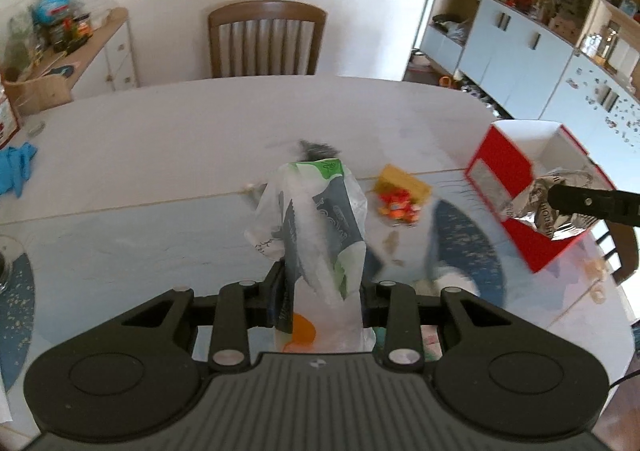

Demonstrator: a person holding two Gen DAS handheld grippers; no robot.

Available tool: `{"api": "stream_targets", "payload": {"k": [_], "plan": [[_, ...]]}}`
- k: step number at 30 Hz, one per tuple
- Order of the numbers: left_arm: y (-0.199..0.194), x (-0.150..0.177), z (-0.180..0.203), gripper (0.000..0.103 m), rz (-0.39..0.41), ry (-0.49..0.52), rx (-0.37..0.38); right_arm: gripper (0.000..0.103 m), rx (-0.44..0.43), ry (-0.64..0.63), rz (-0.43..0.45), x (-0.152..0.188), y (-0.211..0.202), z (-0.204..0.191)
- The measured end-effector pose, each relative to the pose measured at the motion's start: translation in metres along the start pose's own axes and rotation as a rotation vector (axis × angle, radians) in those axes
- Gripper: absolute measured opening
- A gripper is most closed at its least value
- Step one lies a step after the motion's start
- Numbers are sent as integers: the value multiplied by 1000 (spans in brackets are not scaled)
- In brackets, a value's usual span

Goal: Organize objects
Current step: 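Carry the white bag with the left gripper while the right carries the foil bag into the red box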

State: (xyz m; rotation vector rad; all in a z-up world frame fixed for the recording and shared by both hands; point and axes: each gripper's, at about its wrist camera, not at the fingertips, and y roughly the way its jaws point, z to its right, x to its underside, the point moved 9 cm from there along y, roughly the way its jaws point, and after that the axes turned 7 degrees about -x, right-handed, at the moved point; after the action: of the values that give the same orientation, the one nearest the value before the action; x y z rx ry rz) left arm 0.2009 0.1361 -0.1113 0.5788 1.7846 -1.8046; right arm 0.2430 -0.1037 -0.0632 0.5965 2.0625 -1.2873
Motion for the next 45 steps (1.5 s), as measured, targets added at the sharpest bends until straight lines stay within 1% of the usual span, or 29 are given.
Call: {"api": "stream_targets", "payload": {"k": [5, 10, 17, 23, 28, 32, 36, 40, 45], "plan": [[-9, -13, 47, 33, 10, 22, 35, 54, -2, -2, 18, -9, -21, 27], [-9, -29, 99, 33, 24, 47, 63, 54, 12, -20, 31, -19, -37, 60], [8, -48, 170, 33, 16, 63, 81, 54, 34, -26, 35, -30, -48, 118], [22, -62, 230, 33, 18, 94, 97, 54, 54, -41, 27, -38, -48, 164], [44, -74, 276, 33, 3, 127, 93, 54, 78, -47, 24, -39, -45, 200], [58, -83, 303, 33, -10, 141, 100, 54, 93, -35, 9, -37, -40, 228], [76, -93, 331, 33, -20, 169, 99, 54, 103, -44, -15, -35, -29, 246], [99, -99, 349, 33, -41, 184, 80, 54, 97, -65, -52, -30, -14, 253], [131, -102, 364, 33, -100, 186, 83, 54, 83, -109, -112, -24, 7, 255]]}}
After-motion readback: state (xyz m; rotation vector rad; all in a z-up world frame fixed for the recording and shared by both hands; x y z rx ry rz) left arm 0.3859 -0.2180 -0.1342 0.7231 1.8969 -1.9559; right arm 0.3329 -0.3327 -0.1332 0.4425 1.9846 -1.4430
